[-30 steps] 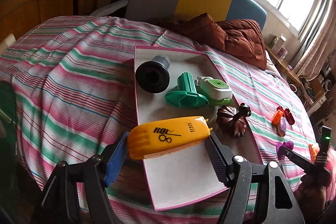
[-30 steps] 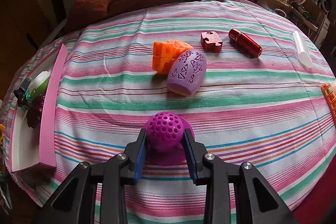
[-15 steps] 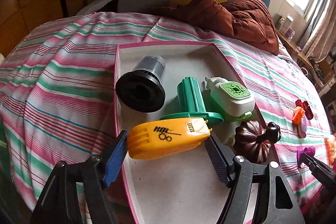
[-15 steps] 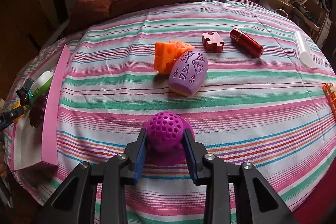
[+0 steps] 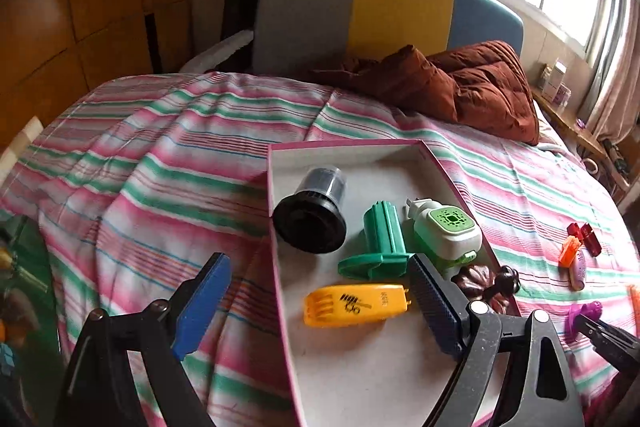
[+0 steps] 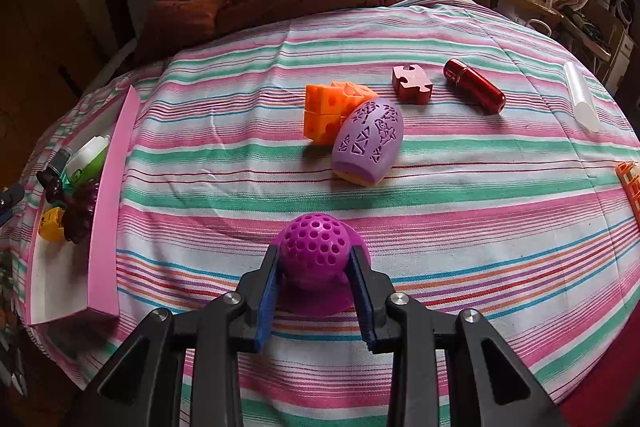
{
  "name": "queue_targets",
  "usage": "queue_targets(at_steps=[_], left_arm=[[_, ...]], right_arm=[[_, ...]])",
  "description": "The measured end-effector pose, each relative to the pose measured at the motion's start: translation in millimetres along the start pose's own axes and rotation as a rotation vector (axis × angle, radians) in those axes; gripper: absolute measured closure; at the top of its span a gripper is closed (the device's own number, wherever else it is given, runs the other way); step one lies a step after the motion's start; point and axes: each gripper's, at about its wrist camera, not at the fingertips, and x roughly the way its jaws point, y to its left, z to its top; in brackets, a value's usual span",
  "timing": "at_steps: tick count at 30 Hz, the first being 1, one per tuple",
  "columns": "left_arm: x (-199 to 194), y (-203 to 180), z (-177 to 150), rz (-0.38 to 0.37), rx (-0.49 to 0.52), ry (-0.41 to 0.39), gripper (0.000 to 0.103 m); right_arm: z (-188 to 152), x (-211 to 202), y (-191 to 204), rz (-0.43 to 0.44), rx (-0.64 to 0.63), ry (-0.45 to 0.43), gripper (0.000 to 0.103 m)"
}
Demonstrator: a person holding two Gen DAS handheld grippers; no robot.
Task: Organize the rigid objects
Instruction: 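Lower the yellow block into the tray, open left tool while right grasps magenta perforated ball, then carry the magenta ball into the tray and open the right tool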
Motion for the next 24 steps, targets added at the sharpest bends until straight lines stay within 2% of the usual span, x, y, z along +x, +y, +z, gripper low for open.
queue_targets(at_steps=[6,12,24], left_arm=[[-16,17,-22,0.002,-0.075,0.023,0.013],[-29,21,-40,0.031,-0.069,0.017,0.013],[-41,26,-49,0.055,-0.079,0.014,0.013]], right_arm=[[6,-24,27,0.073,-0.08,-0.057,0.07],[4,-45,70,0.176,-0.188,-0.088,0.07],[-14,-52,163,0.391,-0.414,-0.033,0.07]])
